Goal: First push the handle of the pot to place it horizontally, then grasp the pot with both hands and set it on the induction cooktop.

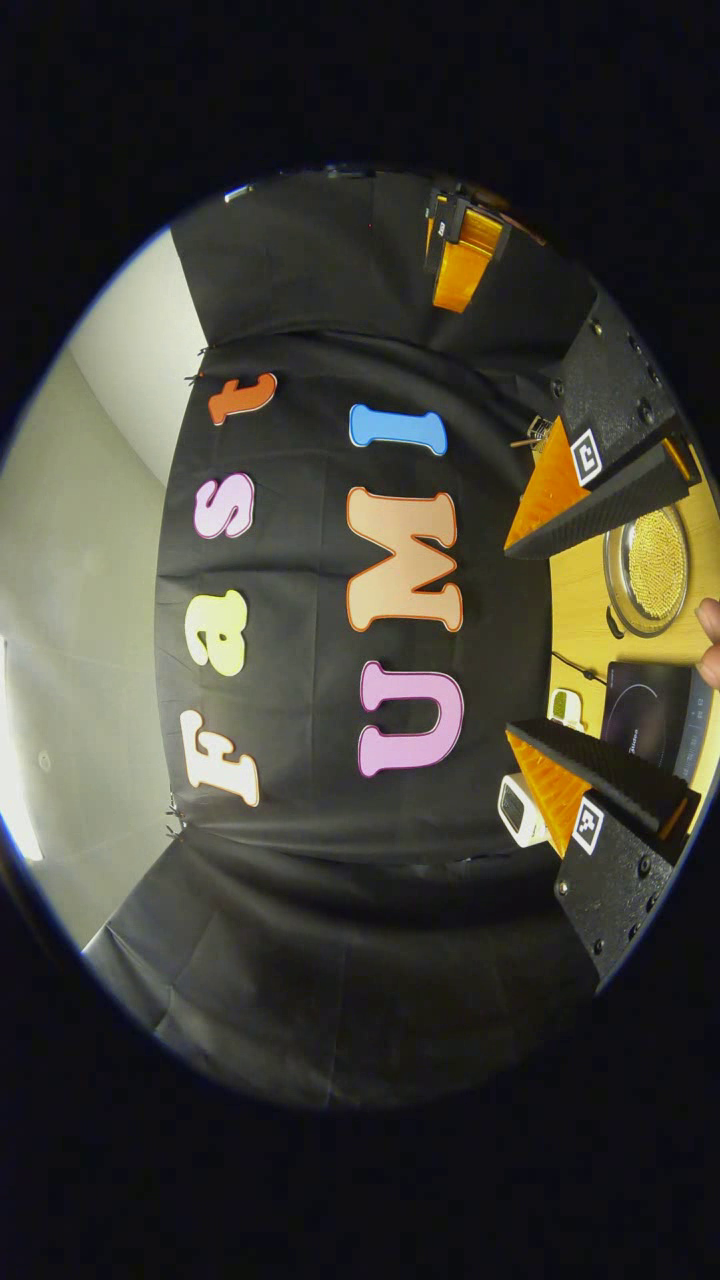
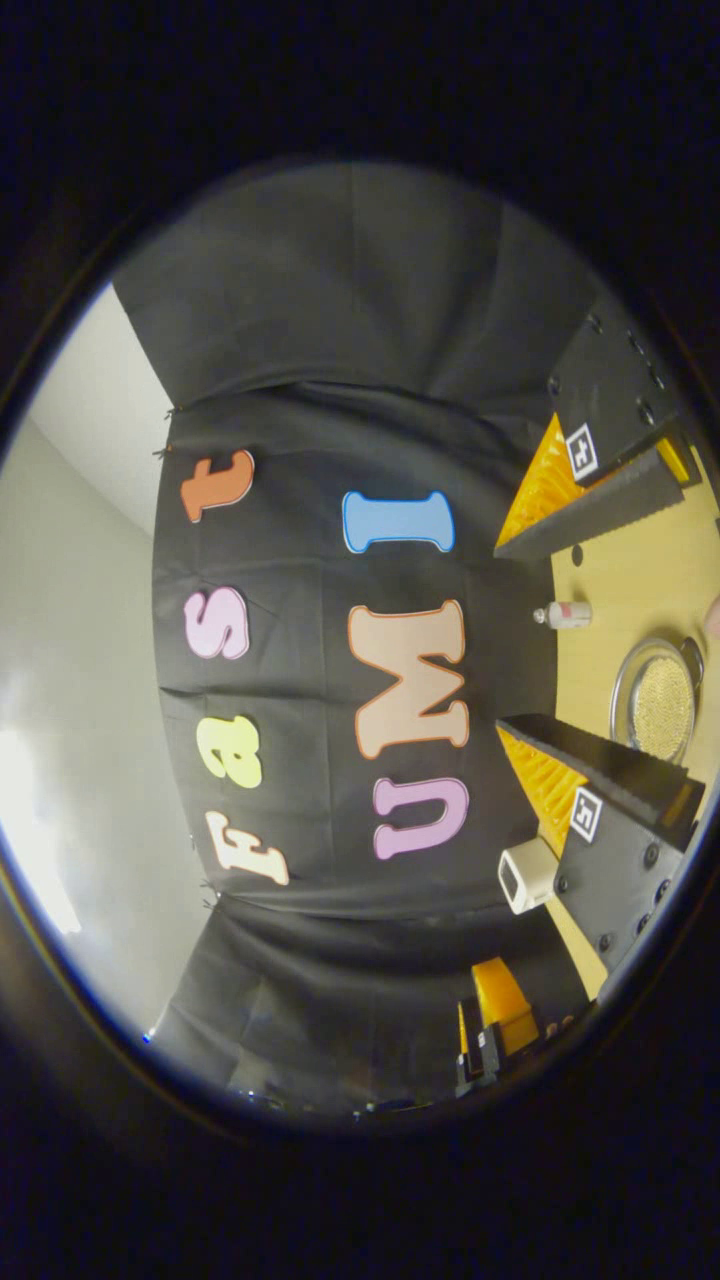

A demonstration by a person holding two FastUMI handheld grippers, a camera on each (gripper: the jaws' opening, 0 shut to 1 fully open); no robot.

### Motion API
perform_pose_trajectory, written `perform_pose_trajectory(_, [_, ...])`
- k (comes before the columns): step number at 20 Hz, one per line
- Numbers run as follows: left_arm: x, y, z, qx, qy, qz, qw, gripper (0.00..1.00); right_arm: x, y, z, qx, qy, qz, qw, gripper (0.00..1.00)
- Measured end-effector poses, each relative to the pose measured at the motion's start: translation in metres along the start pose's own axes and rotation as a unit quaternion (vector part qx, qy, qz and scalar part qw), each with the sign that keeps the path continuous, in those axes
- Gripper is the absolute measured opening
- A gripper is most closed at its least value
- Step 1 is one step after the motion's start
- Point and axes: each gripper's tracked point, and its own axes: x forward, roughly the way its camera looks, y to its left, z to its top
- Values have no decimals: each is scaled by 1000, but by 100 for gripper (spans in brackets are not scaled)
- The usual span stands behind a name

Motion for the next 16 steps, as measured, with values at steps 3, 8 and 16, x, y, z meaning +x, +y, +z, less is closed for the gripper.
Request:
perform_pose_trajectory(3, [1, 5, -1, -1, -1, -4, 1000, 96, 1, 11, -8, 0, 13, 3, 1000, 80])
perform_pose_trajectory(8, [4, 13, -2, -5, 0, -1, 1000, 96, 2, 14, -17, -10, 20, -4, 1000, 50])
perform_pose_trajectory(16, [24, 13, -18, -7, 18, 19, 1000, 95, 27, 1, -47, -17, 55, 1, 998, 9])
